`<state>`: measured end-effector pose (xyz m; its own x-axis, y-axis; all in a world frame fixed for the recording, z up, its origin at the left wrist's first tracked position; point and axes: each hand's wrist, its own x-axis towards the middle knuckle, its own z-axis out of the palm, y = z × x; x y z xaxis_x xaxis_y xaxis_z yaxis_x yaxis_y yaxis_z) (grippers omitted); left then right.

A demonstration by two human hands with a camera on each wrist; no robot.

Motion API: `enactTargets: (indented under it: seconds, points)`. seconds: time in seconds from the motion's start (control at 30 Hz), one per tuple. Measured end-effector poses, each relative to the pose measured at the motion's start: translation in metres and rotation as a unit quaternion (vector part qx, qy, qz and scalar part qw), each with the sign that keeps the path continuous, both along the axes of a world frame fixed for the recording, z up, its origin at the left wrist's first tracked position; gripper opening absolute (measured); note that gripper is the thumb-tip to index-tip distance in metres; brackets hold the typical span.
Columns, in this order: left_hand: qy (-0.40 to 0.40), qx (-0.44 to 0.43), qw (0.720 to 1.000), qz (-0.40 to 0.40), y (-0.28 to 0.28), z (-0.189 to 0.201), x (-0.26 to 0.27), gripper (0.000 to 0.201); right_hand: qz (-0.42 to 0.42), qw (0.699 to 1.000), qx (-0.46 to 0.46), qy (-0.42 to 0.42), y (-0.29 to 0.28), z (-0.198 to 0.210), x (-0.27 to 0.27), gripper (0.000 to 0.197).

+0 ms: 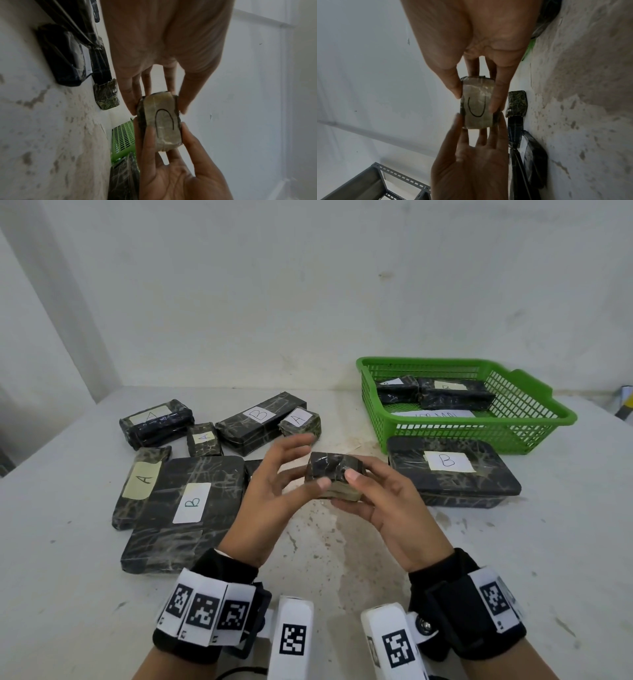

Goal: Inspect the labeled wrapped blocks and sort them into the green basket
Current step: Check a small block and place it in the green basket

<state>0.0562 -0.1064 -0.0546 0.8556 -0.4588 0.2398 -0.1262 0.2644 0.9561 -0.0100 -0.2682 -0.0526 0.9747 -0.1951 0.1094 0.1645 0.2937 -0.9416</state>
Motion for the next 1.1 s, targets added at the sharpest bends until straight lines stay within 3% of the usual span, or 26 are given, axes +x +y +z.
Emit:
enactTargets:
  seconds: [0.07,0.13,0.27,0.53,0.63,0.77,1.1]
  points:
    - [0.037,-0.006,0.999,0.002,0.0,0.001,0.001,0.064,-0.001,0.999,0.023,-0.025,-0.001,0.0,0.001,0.033]
    - [0.055,-0.005,0.998,-0.006,-0.001,0.002,-0.001,0.057,0.001,0.998,0.037,-0.043,-0.001,0.001,0.0,0.034]
    - [0.049,-0.03,0.998,0.005,-0.003,0.002,-0.003,0.04,0.004,0.998,0.033,-0.048,0.001,0.002,0.0,0.034]
    - [0.052,-0.016,0.999,0.003,-0.003,0.001,-0.002,0.041,-0.032,0.998,-0.011,-0.052,-0.001,-0.004,0.002,0.041]
    - [0.044,-0.02,0.999,0.018,-0.003,0.001,-0.003,0.042,-0.016,0.999,-0.003,-0.051,0.0,-0.007,0.004,0.054]
    - [0.049,-0.012,0.999,0.012,-0.003,0.0,-0.002,0.045,-0.036,0.997,-0.033,-0.058,-0.001,-0.009,0.003,0.042]
    - [0.039,0.011,0.999,0.012,-0.003,-0.003,-0.002,0.044,-0.052,0.995,-0.065,-0.061,0.0,-0.009,0.003,0.039]
